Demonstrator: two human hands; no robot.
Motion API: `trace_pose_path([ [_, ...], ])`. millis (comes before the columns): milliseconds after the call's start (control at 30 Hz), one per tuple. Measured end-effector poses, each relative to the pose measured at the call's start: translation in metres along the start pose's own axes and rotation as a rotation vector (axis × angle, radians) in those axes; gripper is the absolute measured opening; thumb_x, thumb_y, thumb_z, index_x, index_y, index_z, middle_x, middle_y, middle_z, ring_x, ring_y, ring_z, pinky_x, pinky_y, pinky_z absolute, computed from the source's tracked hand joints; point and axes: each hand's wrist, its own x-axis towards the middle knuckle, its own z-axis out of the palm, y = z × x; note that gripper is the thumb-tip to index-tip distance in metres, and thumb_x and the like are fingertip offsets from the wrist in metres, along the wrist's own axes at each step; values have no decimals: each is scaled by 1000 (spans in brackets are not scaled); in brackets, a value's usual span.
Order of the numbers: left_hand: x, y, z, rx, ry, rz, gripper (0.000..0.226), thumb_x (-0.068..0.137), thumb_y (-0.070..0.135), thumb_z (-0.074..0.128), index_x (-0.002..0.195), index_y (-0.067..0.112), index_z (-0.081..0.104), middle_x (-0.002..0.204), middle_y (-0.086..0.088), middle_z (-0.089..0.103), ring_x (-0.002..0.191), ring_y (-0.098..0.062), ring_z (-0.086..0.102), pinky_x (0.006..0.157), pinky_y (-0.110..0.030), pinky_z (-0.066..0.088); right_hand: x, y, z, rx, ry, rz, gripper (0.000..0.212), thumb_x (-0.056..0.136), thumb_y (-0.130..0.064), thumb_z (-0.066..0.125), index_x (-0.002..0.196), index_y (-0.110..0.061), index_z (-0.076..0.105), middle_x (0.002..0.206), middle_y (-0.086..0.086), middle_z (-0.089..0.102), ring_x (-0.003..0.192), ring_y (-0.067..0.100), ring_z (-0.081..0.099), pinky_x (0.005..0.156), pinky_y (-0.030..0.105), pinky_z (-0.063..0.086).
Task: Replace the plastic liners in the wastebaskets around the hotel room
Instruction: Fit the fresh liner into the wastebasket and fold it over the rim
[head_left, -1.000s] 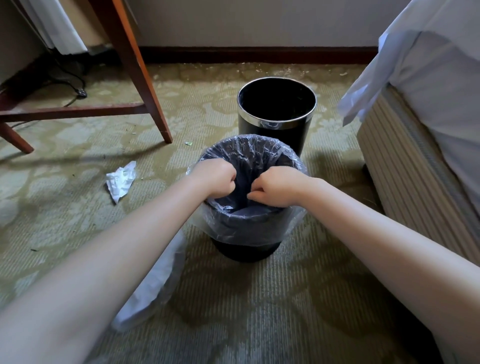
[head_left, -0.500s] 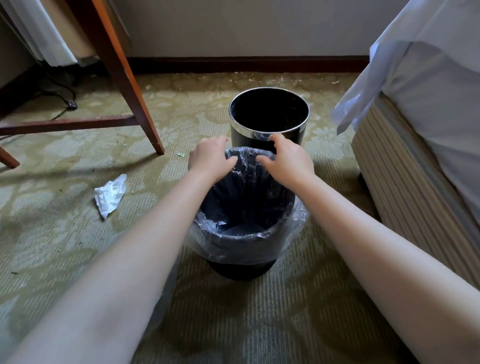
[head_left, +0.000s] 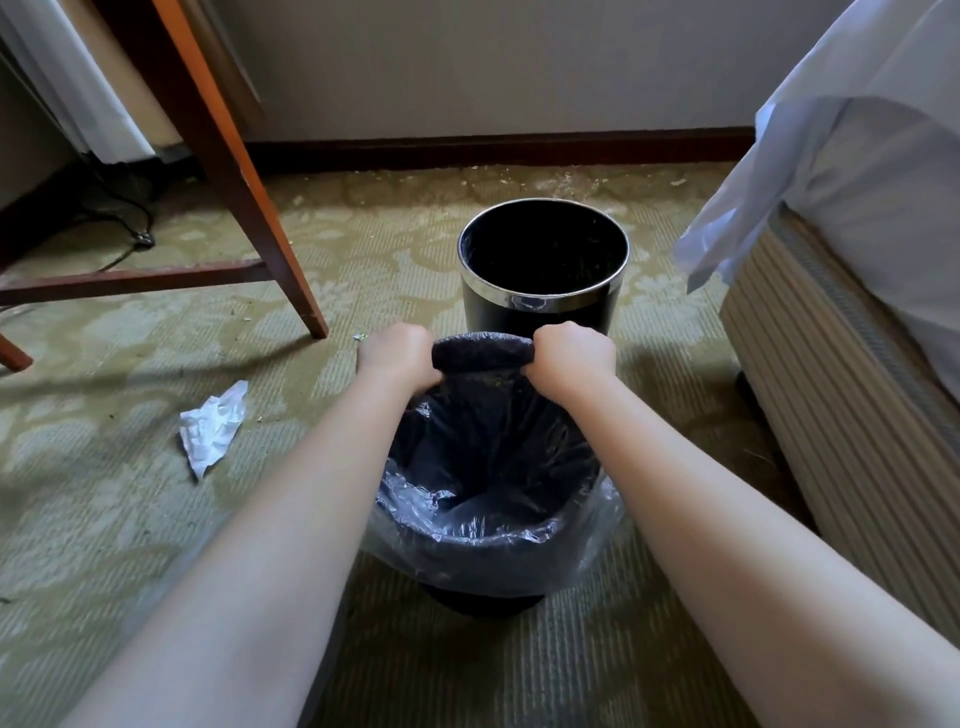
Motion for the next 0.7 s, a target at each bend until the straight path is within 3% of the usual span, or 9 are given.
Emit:
trace_pose_path([
  [100,-2,-7,0,-238,15,-1,55,79,58,62,110,14,55,102,-2,59,91,-24,55,71,-36,50,-6,4,-10,158,-23,-15,44,89,-54,57,115,-19,54,104,1,62,97,27,61,67,31,40],
  [167,-9,-13,0,-333,53,-2,60,80,60,61,116,13,53,107,-3,61,94,-25,58,76,-40,54,-14,7,-16,195,-3,-14,51,90,-56,54,124,-18,49,110,3,62,102,28,61,68,32,41],
  [267,-25,-20,2,-148,71,39,53,82,57,60,110,14,52,101,-3,61,86,-25,56,62,-35,49,-28,7,-16,84,18,-30,40,91,-50,58,110,-17,45,96,1,59,83,25,56,57,29,36],
  [400,-41,-21,8,-3,42,-25,33,89,27,61,113,11,45,91,-6,58,78,-27,55,51,-29,36,-37,12,-1,-30,34,32,19,92,-22,55,96,-14,38,92,3,61,64,21,45,47,26,23],
  [433,-44,-19,6,21,50,-46,41,87,25,63,120,11,42,95,-7,57,81,-27,56,53,-30,39,-39,15,0,-9,14,71,19,91,-21,55,97,-14,39,90,3,60,60,20,43,47,26,23],
  [500,-49,-11,1,102,163,1,63,83,35,67,131,12,33,116,-10,50,102,-29,52,73,-37,45,-42,17,-4,64,-13,107,29,91,-31,58,108,-14,40,88,0,56,67,22,49,50,27,29],
  [567,-59,0,-6,138,372,123,56,84,40,62,126,11,38,121,-10,44,108,-28,46,85,-39,42,-46,13,-9,74,108,-3,42,89,-38,58,120,-15,42,102,2,56,93,27,55,64,32,39],
  [633,-70,13,-10,101,458,305,35,88,35,55,112,10,50,112,-9,50,104,-28,47,83,-38,40,-53,7,-14,90,300,-234,36,87,-34,57,118,-15,52,110,3,59,105,29,54,78,38,42],
  [700,-79,23,-3,-23,202,439,26,89,29,54,108,13,58,110,-7,58,104,-28,53,80,-35,41,-64,2,-17,121,289,-476,24,85,-29,56,106,-17,60,100,2,64,98,28,58,75,35,42],
])
